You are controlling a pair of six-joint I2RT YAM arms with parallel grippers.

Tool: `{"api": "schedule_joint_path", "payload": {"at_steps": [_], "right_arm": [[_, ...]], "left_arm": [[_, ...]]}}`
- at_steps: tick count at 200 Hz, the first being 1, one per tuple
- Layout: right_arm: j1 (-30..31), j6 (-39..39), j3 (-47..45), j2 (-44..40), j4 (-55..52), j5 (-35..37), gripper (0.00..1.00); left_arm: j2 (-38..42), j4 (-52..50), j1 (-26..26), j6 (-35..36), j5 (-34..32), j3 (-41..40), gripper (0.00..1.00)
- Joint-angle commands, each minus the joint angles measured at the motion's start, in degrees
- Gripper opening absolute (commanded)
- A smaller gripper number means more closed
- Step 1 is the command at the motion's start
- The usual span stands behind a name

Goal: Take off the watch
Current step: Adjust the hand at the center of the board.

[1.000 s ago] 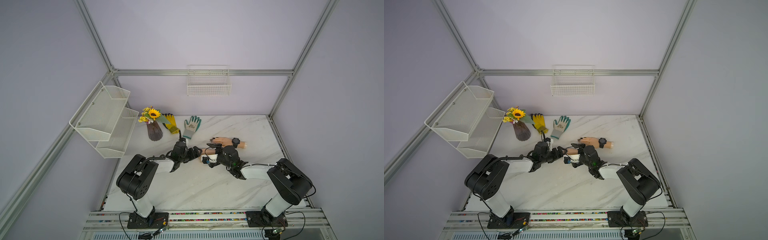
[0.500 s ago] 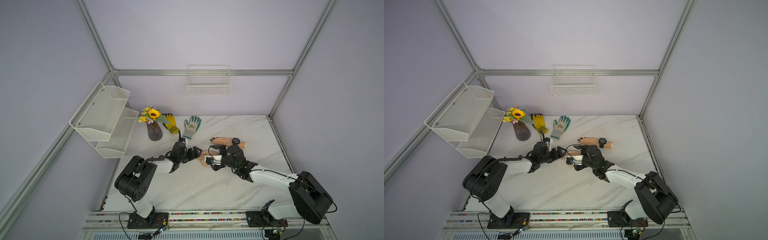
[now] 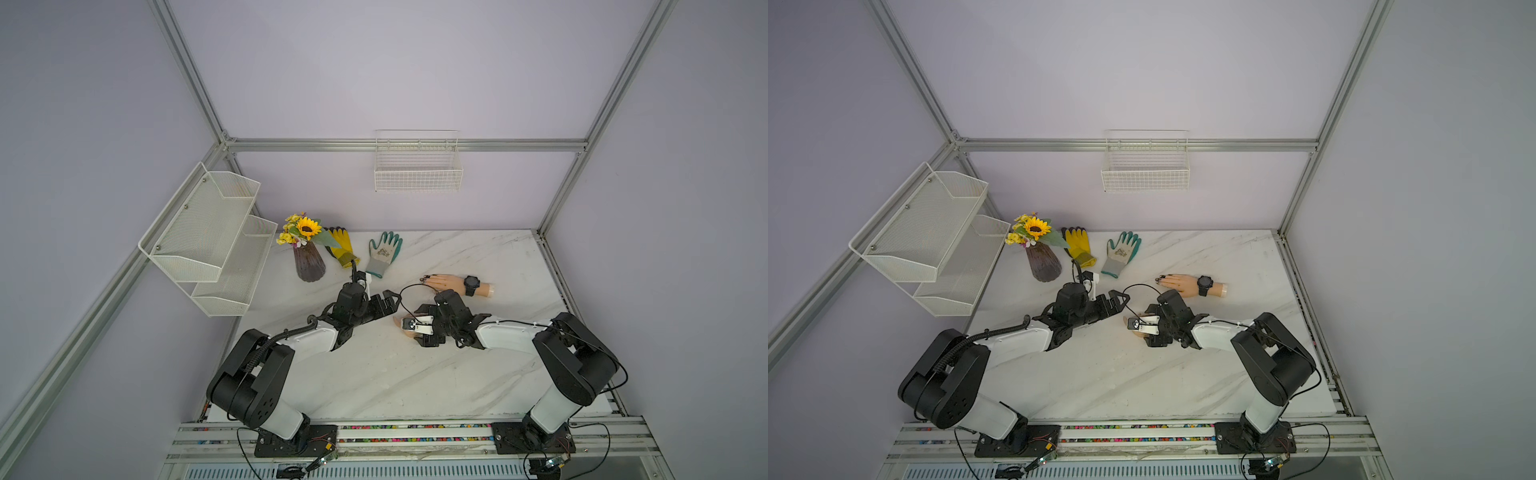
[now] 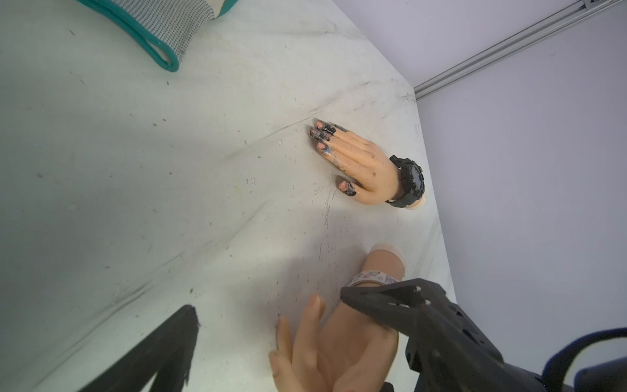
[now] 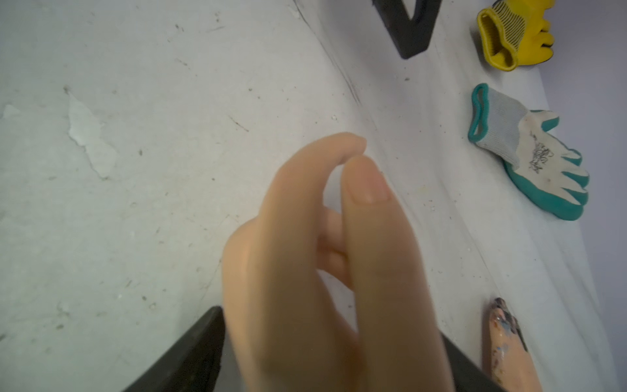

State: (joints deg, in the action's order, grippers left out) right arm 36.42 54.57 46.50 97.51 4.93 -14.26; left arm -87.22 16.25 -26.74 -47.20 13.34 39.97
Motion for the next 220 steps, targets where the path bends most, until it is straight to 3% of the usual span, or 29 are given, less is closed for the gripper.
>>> {"api": "schedule_joint_path", "payload": {"at_steps": [1,67,119,162,191,220], "right_arm": [[0.3,-2.2,2.3,2.0,-5.4,-3.3,0.67],[0.3,-3.7,0.3,-3.4,2.6,-0.5,0.26],[5.1,-6.3,-5.5,-9.1,26.1,20.2,0.25],[16.5,-2.2,-4.2,2.0,48.3,47.4,0.25],[22.2,-0.5,-3.2,11.4,57.2,49.5,0.25],[25.3,-6.3,-1.8,13.9,53.7,44.8,0.31]], "left_arm": [[2.4,-3.4,0.3,4.1,-3.2,0.2,1.00],[4.8,-7.7,0.3,6.3,-6.3,0.9,1.00],[11.3,-11.2,0.3,5.5,-10.2,0.8,1.00],[18.8,-13.9,0.3,1.9,-16.0,-1.2,1.00],[23.9,-16.4,0.5,-1.3,-20.9,-4.0,1.00],[25.8,-19.7,0.9,0.1,-22.5,-4.4,1.00]]}}
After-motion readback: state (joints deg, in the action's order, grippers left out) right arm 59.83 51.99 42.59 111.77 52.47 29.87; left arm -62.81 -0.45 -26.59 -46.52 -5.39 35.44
